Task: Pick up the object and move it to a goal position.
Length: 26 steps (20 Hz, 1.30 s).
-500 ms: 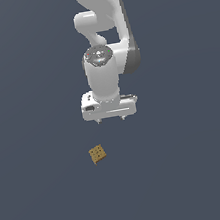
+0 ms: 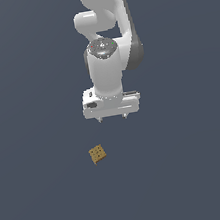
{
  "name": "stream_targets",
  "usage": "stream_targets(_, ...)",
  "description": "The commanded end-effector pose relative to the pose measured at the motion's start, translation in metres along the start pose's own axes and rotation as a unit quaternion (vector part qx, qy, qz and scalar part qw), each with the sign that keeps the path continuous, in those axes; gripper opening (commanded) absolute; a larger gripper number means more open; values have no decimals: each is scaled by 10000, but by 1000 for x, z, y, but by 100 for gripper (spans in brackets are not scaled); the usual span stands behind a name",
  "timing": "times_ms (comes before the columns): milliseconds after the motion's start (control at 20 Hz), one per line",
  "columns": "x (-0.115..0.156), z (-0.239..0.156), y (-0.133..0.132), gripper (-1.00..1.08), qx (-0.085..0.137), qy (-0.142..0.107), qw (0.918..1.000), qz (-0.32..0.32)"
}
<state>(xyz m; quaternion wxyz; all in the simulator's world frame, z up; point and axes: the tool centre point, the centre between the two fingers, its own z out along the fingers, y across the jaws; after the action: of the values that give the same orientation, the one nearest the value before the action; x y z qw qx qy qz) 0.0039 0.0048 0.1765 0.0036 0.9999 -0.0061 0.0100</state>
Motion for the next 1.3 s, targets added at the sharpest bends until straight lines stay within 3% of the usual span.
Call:
stream_targets(0, 0, -3, -1, 100, -13, 11, 10000, 0)
stream_targets(750, 26, 26, 21, 100, -19, -25, 9983, -587)
stream_targets(1250, 59, 77, 62, 100, 9, -71, 9882, -1529)
